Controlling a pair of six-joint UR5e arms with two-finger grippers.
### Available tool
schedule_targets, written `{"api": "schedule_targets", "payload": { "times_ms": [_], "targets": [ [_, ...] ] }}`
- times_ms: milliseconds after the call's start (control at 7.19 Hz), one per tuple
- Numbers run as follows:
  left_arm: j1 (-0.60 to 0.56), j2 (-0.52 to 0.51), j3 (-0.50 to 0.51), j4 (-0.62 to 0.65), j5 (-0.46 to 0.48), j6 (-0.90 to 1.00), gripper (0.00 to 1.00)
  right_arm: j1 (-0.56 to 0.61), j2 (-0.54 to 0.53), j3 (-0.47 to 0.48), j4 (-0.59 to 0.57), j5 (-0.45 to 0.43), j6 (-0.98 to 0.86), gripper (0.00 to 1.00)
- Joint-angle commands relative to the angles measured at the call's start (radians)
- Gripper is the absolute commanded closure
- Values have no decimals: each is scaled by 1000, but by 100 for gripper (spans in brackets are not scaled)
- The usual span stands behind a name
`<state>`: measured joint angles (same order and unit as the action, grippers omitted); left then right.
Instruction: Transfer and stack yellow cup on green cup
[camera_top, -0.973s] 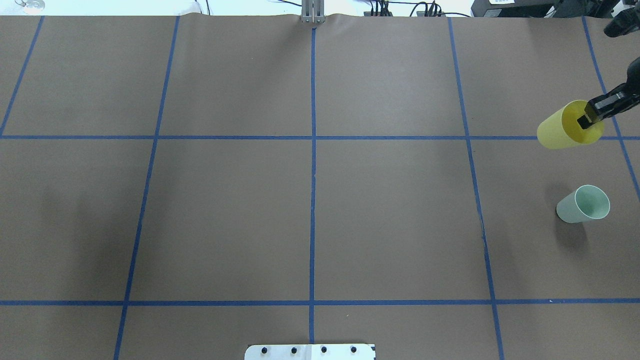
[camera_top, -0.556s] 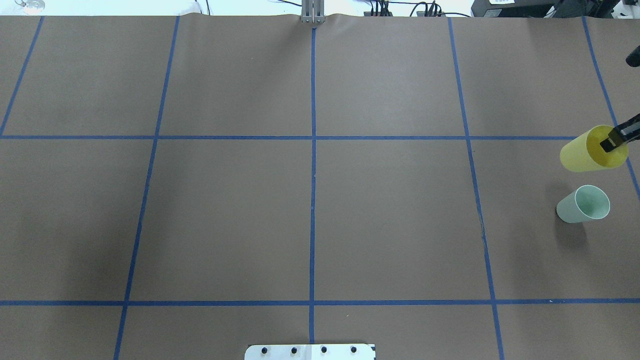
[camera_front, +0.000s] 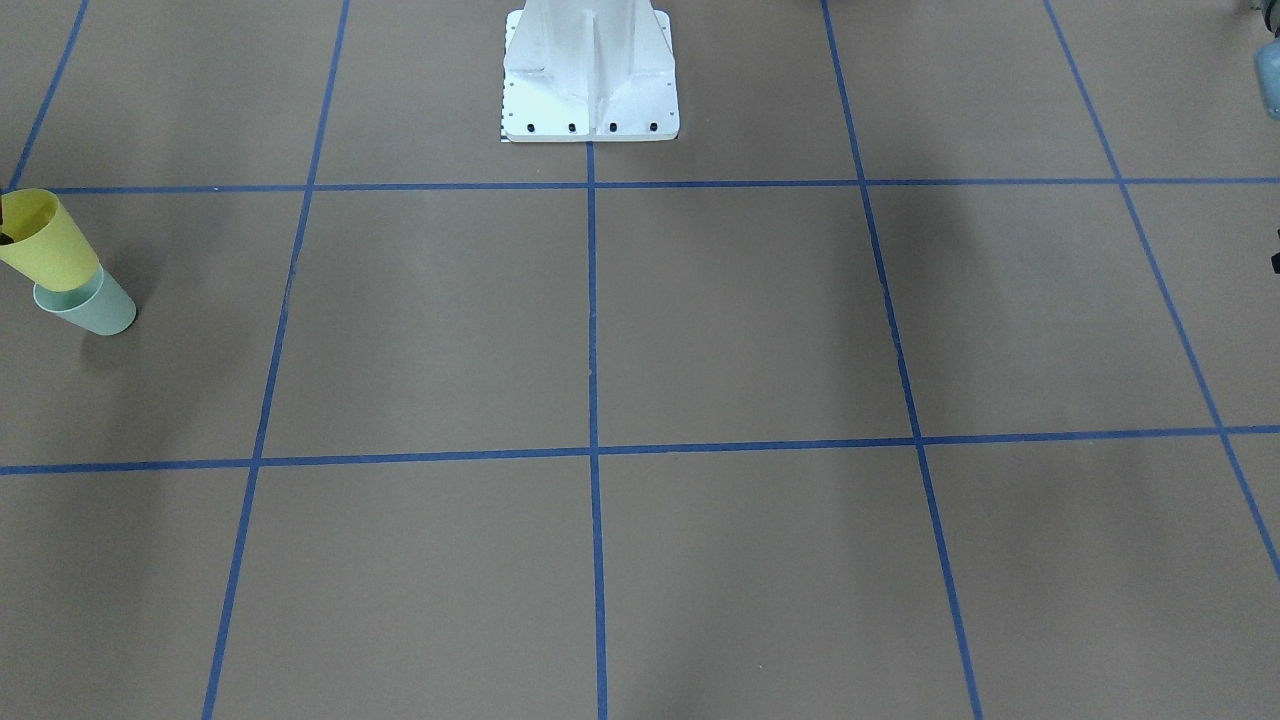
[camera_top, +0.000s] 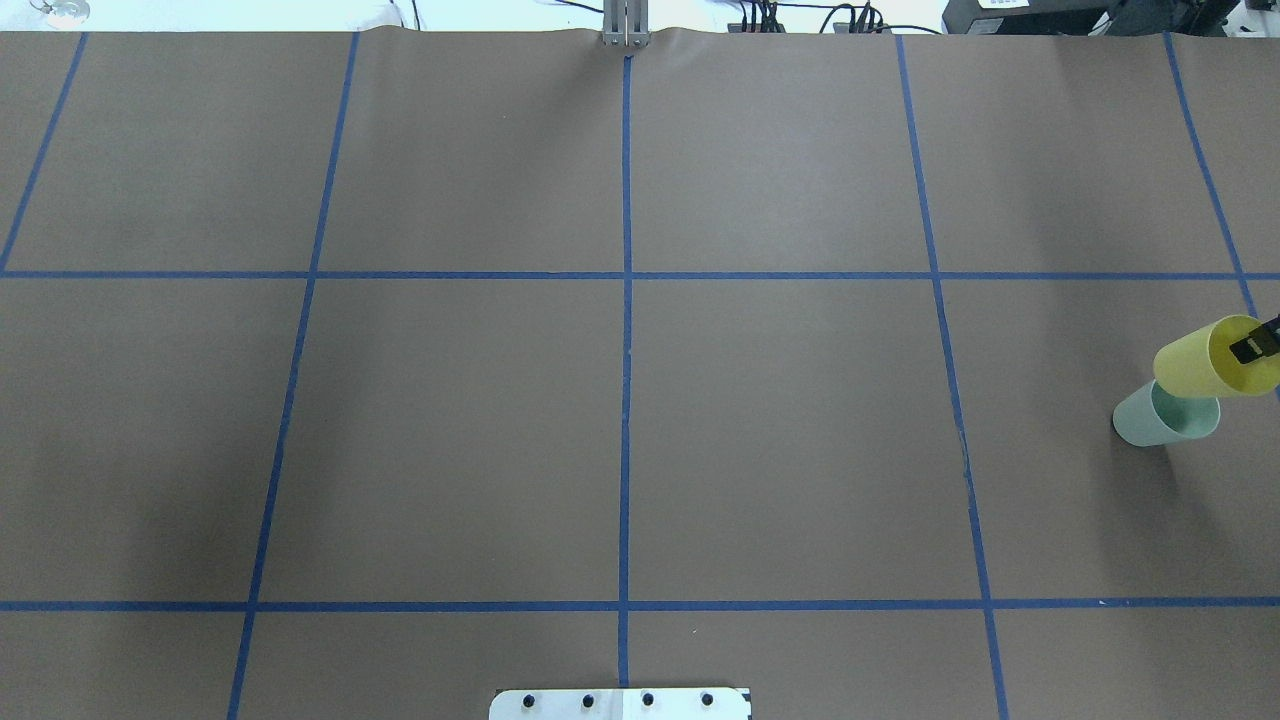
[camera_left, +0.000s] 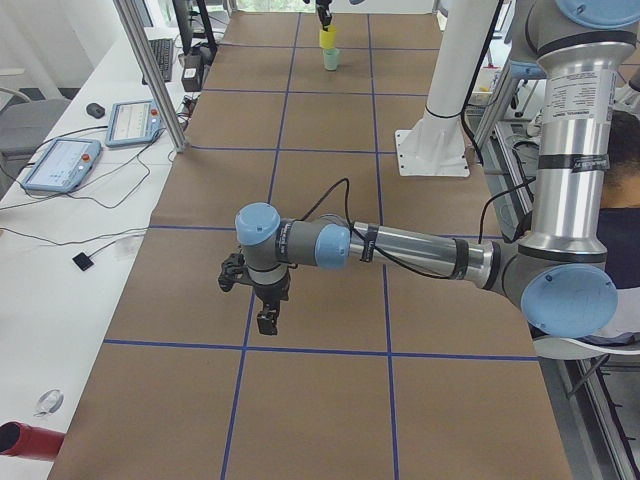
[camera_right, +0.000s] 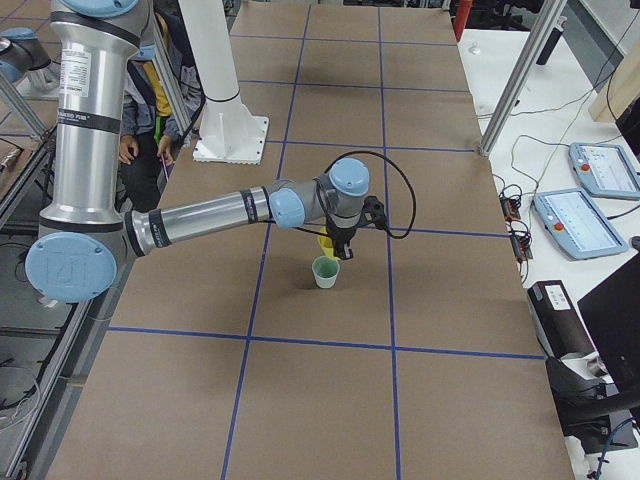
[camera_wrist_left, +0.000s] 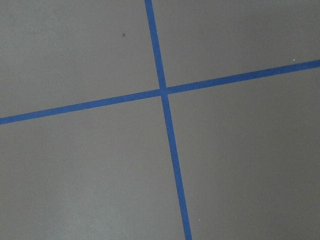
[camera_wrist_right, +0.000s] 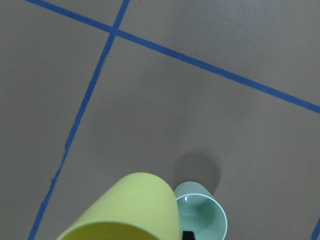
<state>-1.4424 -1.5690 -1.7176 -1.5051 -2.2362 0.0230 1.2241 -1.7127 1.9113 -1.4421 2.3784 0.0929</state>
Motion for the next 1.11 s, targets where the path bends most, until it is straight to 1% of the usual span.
{"api": "schedule_targets", "payload": {
  "times_ms": [0,139,417,695,834,973],
  "targets": [
    [0,18,-26,0,-2,0,0,0,-37,-40,65,24,13,100],
    [-1,23,-33,0,-26,0,0,0,-47,-34,65,24,21,100],
    [-1,27,-34,-1,-36,0,0,0,-47,-41,66,21,19,100],
    [-1,29,-34,-1,-36,0,0,-1,-33,-40,66,18,45,20],
    [-1,29,-34,-1,-36,0,0,-1,-31,-40,68,15,54,1],
    [-1,29,-33,-1,-34,0,0,-1,-28,-35,68,13,54,0]
  ]
}}
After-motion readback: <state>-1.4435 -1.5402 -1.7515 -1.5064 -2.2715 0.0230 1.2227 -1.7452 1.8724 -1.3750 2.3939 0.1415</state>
